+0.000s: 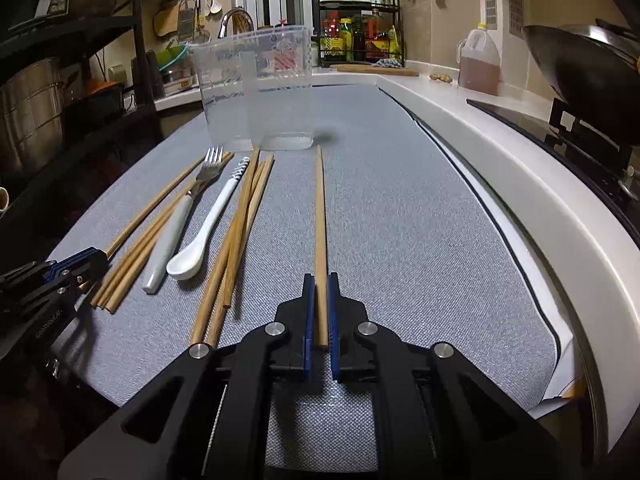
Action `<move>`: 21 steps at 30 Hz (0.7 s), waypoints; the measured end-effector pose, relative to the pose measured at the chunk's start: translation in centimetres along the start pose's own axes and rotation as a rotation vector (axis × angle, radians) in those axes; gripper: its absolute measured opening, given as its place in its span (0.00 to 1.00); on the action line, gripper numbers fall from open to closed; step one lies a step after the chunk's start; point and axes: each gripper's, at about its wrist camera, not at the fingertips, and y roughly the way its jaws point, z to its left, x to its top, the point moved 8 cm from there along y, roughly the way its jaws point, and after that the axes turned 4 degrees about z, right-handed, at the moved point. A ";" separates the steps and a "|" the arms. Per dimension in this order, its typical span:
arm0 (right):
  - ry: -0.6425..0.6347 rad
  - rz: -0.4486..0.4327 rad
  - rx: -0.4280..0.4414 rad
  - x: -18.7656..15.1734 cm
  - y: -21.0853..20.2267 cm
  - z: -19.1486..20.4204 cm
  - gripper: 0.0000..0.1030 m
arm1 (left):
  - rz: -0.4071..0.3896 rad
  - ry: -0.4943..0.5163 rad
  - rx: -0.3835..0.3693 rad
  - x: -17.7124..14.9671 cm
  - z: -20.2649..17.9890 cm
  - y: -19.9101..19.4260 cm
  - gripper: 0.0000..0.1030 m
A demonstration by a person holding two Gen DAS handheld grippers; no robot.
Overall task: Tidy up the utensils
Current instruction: 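Lift the held chopstick with the left tool toward the clear container while the right tool carries its own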
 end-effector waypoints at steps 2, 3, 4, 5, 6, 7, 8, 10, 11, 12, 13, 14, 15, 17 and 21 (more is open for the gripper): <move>-0.010 -0.027 0.001 0.7 -0.9 0.4 0.06 | -0.026 0.002 0.001 0.4 0.0 -0.7 0.06; -0.012 -0.039 0.002 1.0 -1.4 0.5 0.06 | -0.034 0.003 0.001 0.5 0.1 -0.9 0.06; -0.014 -0.055 0.002 1.4 -2.0 0.7 0.06 | -0.045 0.006 0.001 0.7 0.0 -1.2 0.06; -0.019 -0.071 0.001 1.8 -2.6 0.8 0.06 | -0.056 0.007 0.001 0.9 0.0 -1.5 0.06; -0.025 -0.086 -0.002 2.2 -3.1 1.0 0.06 | -0.065 0.008 0.002 1.1 0.0 -1.8 0.06; -0.035 -0.101 -0.006 2.6 -3.7 1.1 0.06 | -0.079 0.009 0.004 1.3 0.1 -2.1 0.06; -0.043 -0.110 -0.007 3.0 -4.2 1.2 0.06 | -0.092 0.009 0.004 1.6 0.0 -2.5 0.06; -0.048 -0.115 -0.004 3.6 -4.7 1.3 0.06 | -0.112 0.017 0.004 1.9 -0.2 -3.0 0.06; -0.046 -0.117 -0.009 3.9 -5.0 1.2 0.06 | -0.119 0.019 0.004 2.0 -0.2 -3.1 0.06; -0.044 -0.117 -0.012 4.0 -5.1 1.1 0.06 | -0.129 0.023 0.003 2.1 -0.3 -3.3 0.06; -0.042 -0.116 -0.012 4.1 -5.2 1.1 0.06 | -0.135 0.024 0.003 2.2 -0.3 -3.5 0.06; -0.035 -0.120 -0.011 4.2 -5.5 1.0 0.06 | -0.141 0.024 0.002 2.3 -0.3 -3.6 0.06; -0.029 -0.125 -0.010 4.3 -5.6 0.8 0.06 | -0.147 0.021 0.001 2.4 -0.2 -3.8 0.06; -0.026 -0.135 -0.007 4.6 -6.0 0.7 0.06 | -0.154 0.015 -0.003 2.6 -0.1 -4.1 0.06; -0.023 -0.162 -0.003 5.3 -7.0 0.6 0.06 | -0.163 -0.002 -0.019 3.0 0.2 -4.5 0.06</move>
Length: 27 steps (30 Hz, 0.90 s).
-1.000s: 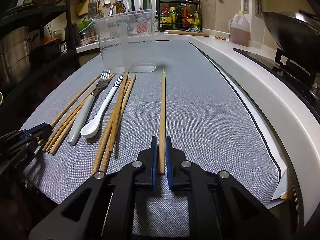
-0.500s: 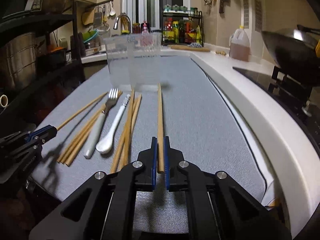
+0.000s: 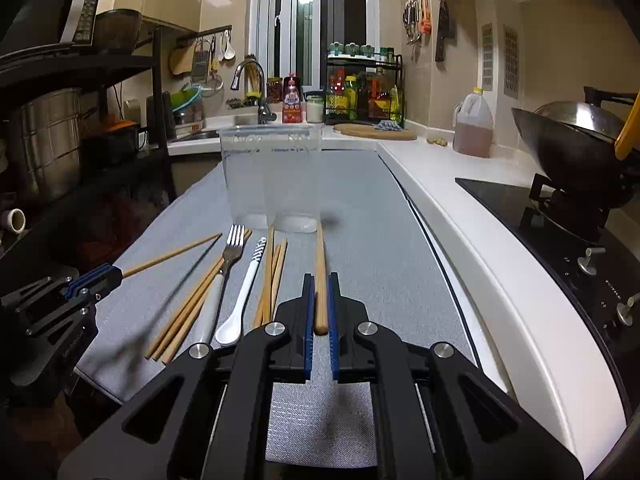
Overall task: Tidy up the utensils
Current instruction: 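Lift the held chopstick with the left tool toward the clear container while the right tool carries its own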
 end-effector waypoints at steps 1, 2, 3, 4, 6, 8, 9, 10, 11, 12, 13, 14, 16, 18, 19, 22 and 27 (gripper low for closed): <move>0.002 -0.007 0.000 0.2 -0.2 -0.1 0.06 | 0.000 -0.007 -0.008 0.1 -0.1 0.0 0.06; 0.005 -0.014 0.000 0.5 -0.3 -0.1 0.06 | -0.006 -0.014 -0.013 0.2 -0.1 -0.2 0.06; 0.007 -0.018 0.000 0.7 -0.5 -0.2 0.06 | -0.013 -0.017 -0.013 0.3 0.0 -0.3 0.06; 0.009 -0.025 -0.001 1.0 -0.7 -0.3 0.06 | -0.017 -0.021 -0.015 0.5 0.0 -0.5 0.06; 0.009 -0.042 -0.003 1.6 -1.2 -0.4 0.06 | -0.024 -0.034 -0.021 0.9 0.2 -0.7 0.06; 0.011 -0.052 0.001 2.3 -1.5 -0.6 0.06 | -0.030 -0.044 -0.032 1.4 0.3 -0.9 0.06; 0.014 -0.058 0.001 2.7 -1.6 -0.6 0.06 | -0.035 -0.048 -0.037 1.8 0.3 -1.0 0.06; 0.015 -0.063 0.002 3.1 -1.8 -0.7 0.06 | -0.039 -0.051 -0.040 2.1 0.5 -1.1 0.06; 0.014 -0.068 0.005 3.5 -1.9 -0.7 0.06 | -0.043 -0.054 -0.044 2.5 0.6 -1.2 0.06; 0.015 -0.075 0.005 3.9 -2.1 -0.7 0.06 | -0.044 -0.056 -0.049 2.8 0.6 -1.3 0.06; 0.013 -0.084 0.005 4.4 -2.3 -0.7 0.06 | -0.048 -0.054 -0.054 3.3 0.7 -1.4 0.06; 0.010 -0.091 0.006 4.9 -2.4 -0.6 0.06 | -0.053 -0.053 -0.054 3.7 0.8 -1.5 0.06; 0.002 -0.095 0.012 5.7 -2.5 -0.4 0.06 | -0.066 -0.052 -0.056 4.7 0.9 -1.7 0.06; 0.002 -0.098 0.021 6.8 -2.4 -0.3 0.06 | -0.078 -0.053 -0.058 5.6 1.1 -2.0 0.06; 0.001 -0.095 0.027 7.2 -2.4 -0.2 0.06 | -0.084 -0.052 -0.061 6.2 1.1 -2.1 0.06; -0.009 -0.063 0.062 8.7 -1.6 0.5 0.06 | -0.104 -0.045 -0.075 8.8 1.2 -2.2 0.06; 0.006 -0.025 0.088 11.5 -0.6 0.7 0.06 | -0.074 -0.063 -0.109 12.4 1.7 -1.1 0.06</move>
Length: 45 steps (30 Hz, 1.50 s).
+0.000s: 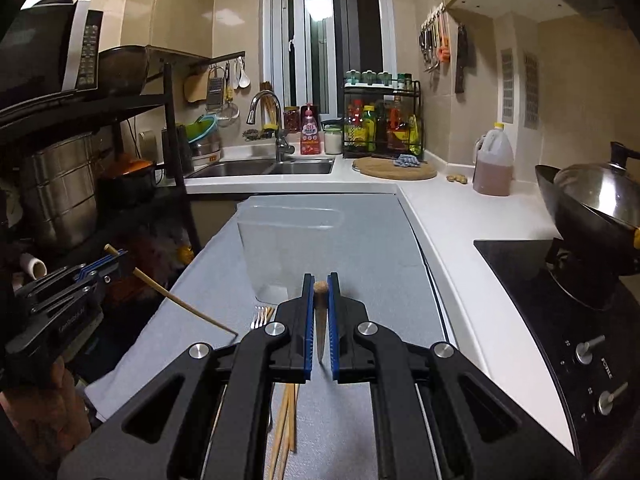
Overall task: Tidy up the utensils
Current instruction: 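Lift the held chopstick with the left tool toward the clear container while the right tool carries its own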
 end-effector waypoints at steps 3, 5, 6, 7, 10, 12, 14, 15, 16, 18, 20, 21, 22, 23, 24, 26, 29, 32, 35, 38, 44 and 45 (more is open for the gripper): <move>0.001 0.022 0.013 1.8 0.5 0.0 0.06 | 0.029 -0.005 -0.003 1.4 0.1 0.8 0.06; -0.001 0.040 0.020 2.9 1.0 0.0 0.06 | 0.066 -0.006 0.005 2.0 0.1 1.5 0.06; 0.000 0.042 0.021 3.4 1.2 0.0 0.06 | 0.083 -0.007 0.007 2.2 0.2 1.8 0.06; 0.001 0.042 0.020 3.9 1.4 -0.1 0.06 | 0.106 -0.011 0.010 2.5 0.2 2.1 0.06; 0.007 0.053 0.023 5.2 2.1 -0.1 0.06 | 0.158 -0.019 0.019 3.0 0.1 2.7 0.06; 0.006 0.055 0.022 6.1 2.5 -0.1 0.06 | 0.181 -0.026 0.025 3.5 0.0 2.8 0.06; 0.001 0.051 0.025 7.0 2.5 0.0 0.06 | 0.192 -0.014 0.032 4.1 -0.1 2.8 0.06; 0.002 0.047 0.028 7.6 2.5 0.1 0.06 | 0.197 -0.009 0.032 4.4 -0.2 2.8 0.06; 0.002 0.042 0.033 8.2 2.5 0.1 0.06 | 0.205 -0.003 0.031 5.0 -0.2 2.8 0.06; 0.006 0.033 0.044 9.5 2.4 0.2 0.06 | 0.215 -0.004 0.022 6.2 -0.1 2.8 0.06; 0.020 0.020 0.070 11.1 2.2 0.3 0.06 | 0.217 -0.006 0.010 7.8 0.2 2.7 0.06; 0.027 0.011 0.085 12.1 2.0 0.2 0.06 | 0.214 -0.003 0.005 8.9 0.4 2.6 0.06; 0.031 0.001 0.095 13.0 1.7 0.2 0.06 | 0.207 0.001 0.002 10.0 0.5 2.6 0.06; 0.033 -0.016 0.103 14.1 1.4 0.2 0.06 | 0.200 0.006 -0.003 10.8 0.6 2.4 0.06; 0.031 -0.031 0.104 15.0 1.1 0.2 0.06 | 0.188 0.009 -0.014 12.0 0.6 2.2 0.06; 0.021 -0.070 0.099 17.0 0.6 0.2 0.06 | 0.158 0.011 -0.031 14.3 0.7 1.8 0.06; 0.023 -0.100 0.091 18.9 1.1 0.0 0.06 | 0.111 0.005 -0.049 17.6 0.6 1.8 0.06; 0.037 -0.113 0.084 20.1 2.3 -0.5 0.06 | 0.079 -0.006 -0.054 19.5 0.4 2.4 0.06; 0.068 -0.124 0.084 20.3 3.8 -1.2 0.06 | 0.061 -0.009 -0.057 20.2 -0.1 3.4 0.06; 0.087 -0.138 0.083 20.1 5.5 -1.4 0.06 | 0.062 -0.008 -0.063 19.9 -0.6 5.2 0.06; 0.082 -0.078 0.082 16.7 10.3 -1.5 0.06 | 0.127 0.016 -0.072 16.0 -1.9 10.2 0.06; 0.078 -0.070 0.076 16.1 10.9 -1.6 0.06 | 0.143 0.017 -0.069 15.2 -1.9 11.0 0.06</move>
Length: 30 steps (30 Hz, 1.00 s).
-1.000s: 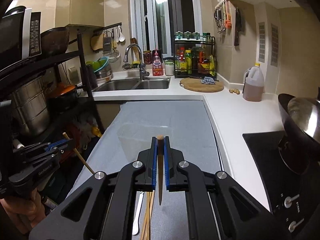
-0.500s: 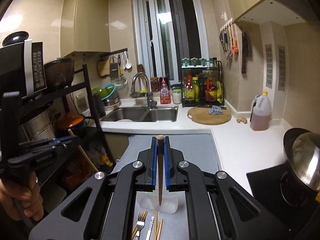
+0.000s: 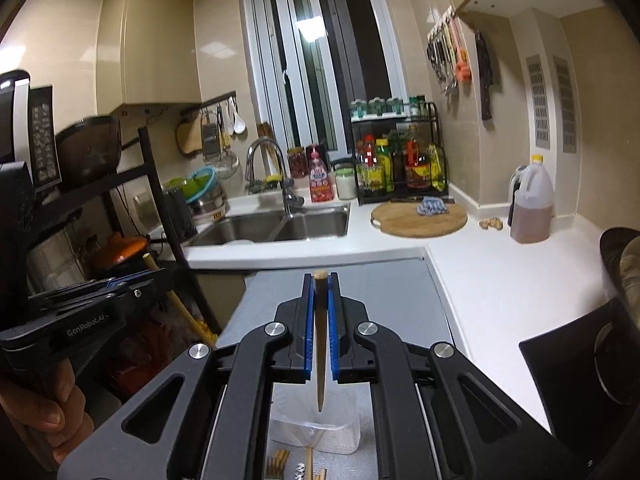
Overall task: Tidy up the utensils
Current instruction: 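Lift the held chopstick with the left tool toward the clear container while the right tool carries its own, then open the left tool over the container while the right tool releases its chopstick there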
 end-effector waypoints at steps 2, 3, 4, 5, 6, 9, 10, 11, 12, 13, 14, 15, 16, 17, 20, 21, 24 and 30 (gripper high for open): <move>-0.009 0.029 -0.023 -1.7 1.2 -0.3 0.06 | 0.019 0.006 0.022 -1.0 0.4 1.1 0.06; -0.012 0.043 -0.031 -2.3 1.7 -0.5 0.06 | 0.029 0.010 0.024 -1.8 0.4 1.7 0.06; -0.014 0.059 -0.032 -3.1 2.2 -0.6 0.06 | 0.038 0.012 0.024 -2.1 0.5 2.0 0.06; -0.015 0.071 -0.032 -3.7 2.6 -0.6 0.06 | 0.053 0.015 0.027 -2.8 0.6 2.5 0.06; -0.015 0.081 -0.034 -4.3 2.9 -0.6 0.06 | 0.062 0.015 0.033 -3.3 0.7 2.8 0.06; -0.017 0.104 -0.043 -5.4 3.3 -0.8 0.10 | 0.089 0.010 0.043 -4.2 0.8 3.2 0.07; -0.021 0.113 -0.046 -5.6 3.3 -0.7 0.19 | 0.095 0.010 0.047 -4.4 0.8 3.2 0.12; -0.026 0.115 -0.056 -5.8 3.2 -0.7 0.27 | 0.098 0.008 0.054 -4.4 0.9 3.1 0.25; -0.031 0.108 -0.069 -5.8 2.9 -0.8 0.37 | 0.089 0.003 0.057 -4.4 1.0 2.5 0.32; -0.038 0.101 -0.082 -5.8 2.6 -1.0 0.39 | 0.074 -0.001 0.057 -4.4 1.1 1.9 0.36; -0.042 0.096 -0.091 -5.7 2.1 -1.1 0.39 | 0.060 -0.004 0.056 -4.3 1.0 1.2 0.37; -0.043 0.090 -0.096 -5.7 1.7 -1.2 0.39 | 0.046 -0.006 0.054 -4.2 1.0 0.6 0.37; -0.042 0.080 -0.101 -5.7 1.1 -1.4 0.39 | 0.032 -0.009 0.052 -4.1 0.9 0.0 0.37; -0.040 0.069 -0.103 -5.6 0.4 -1.5 0.39 | 0.017 -0.011 0.053 -4.1 0.9 -0.8 0.38; -0.060 0.031 -0.113 -5.7 -2.1 -1.4 0.39 | -0.023 -0.013 0.055 -4.4 0.7 -3.0 0.38; -0.066 0.019 -0.117 -5.9 -3.0 -1.3 0.39 | -0.036 -0.013 0.058 -4.7 0.6 -3.8 0.38; -0.055 -0.011 -0.119 -7.1 -5.7 -1.3 0.39 | -0.061 -0.016 0.064 -5.6 0.5 -5.4 0.40; -0.050 -0.090 -0.151 -10.6 -10.6 -0.5 0.39 | -0.126 -0.033 0.059 -9.6 -0.1 -8.3 0.46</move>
